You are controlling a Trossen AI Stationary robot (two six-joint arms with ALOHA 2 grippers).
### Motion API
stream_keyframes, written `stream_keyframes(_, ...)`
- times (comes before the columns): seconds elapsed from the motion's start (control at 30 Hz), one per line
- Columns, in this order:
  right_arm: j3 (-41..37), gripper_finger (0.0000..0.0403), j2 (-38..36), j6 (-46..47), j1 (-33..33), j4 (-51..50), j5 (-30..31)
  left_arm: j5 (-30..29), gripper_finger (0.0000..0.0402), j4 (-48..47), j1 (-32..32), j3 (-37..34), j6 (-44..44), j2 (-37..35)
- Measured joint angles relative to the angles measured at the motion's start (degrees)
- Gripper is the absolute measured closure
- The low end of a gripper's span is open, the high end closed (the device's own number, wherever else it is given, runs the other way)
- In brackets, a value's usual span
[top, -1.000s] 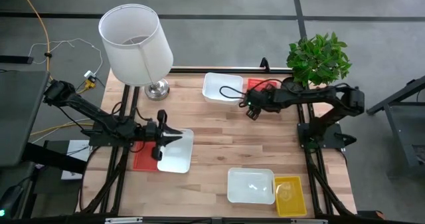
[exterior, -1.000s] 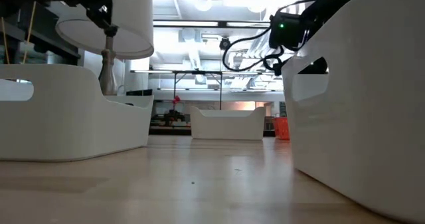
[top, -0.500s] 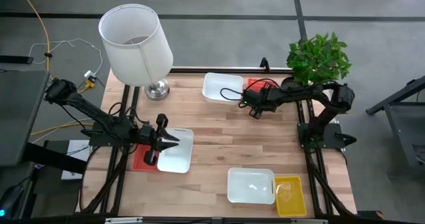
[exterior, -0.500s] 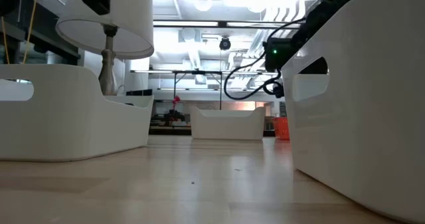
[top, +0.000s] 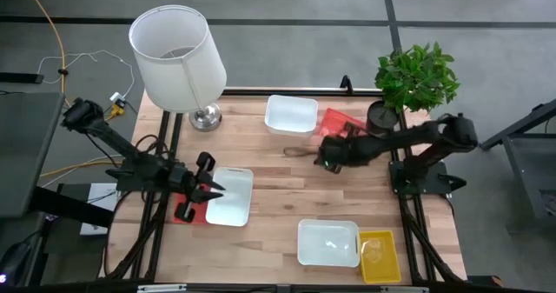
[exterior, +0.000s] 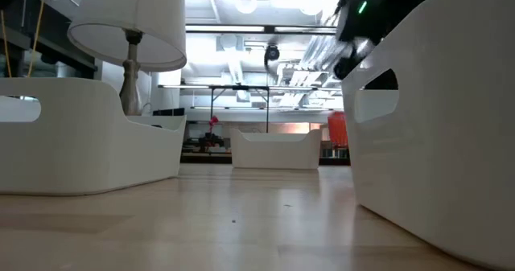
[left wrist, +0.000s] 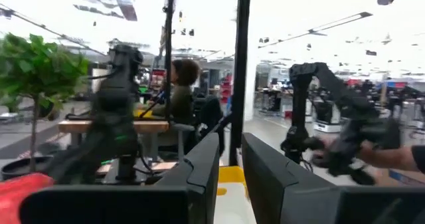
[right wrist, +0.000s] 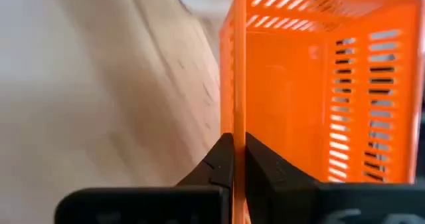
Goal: Stack baskets by color
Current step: Stack the top orange bin on the bottom stacked orange bins
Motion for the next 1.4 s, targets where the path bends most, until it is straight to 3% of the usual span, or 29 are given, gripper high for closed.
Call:
stream_keyframes(0.17,2.73,0.0401,-1.62,0.21,12.16,3.58,7.86,-4.03,0.0346,0.14,-1.94,0.00,2.44,-0.72)
stream_keyframes(0.43,12.19,0.0402,8.99,-28.82,22.11,22.61,8.25,-6.38,0.0346,4.57,-2.44,0.00,5.07,-0.80)
stream_keyframes(0.9,42.37,0.0402,34.71,-70.89,19.59,26.67,-0.85,-6.03,0.0346,3.90,-3.61,0.00,4.65,-0.80)
stream_keyframes(1.2,58.31,0.0403,46.27,-90.93,17.32,27.22,-6.07,-5.99,0.0346,4.00,-8.59,0.00,7.66,-3.48)
stream_keyframes(1.4,64.70,0.0403,50.95,-95.61,16.05,33.66,-8.71,-7.36,0.0346,3.90,-11.55,-0.02,8.71,-4.12)
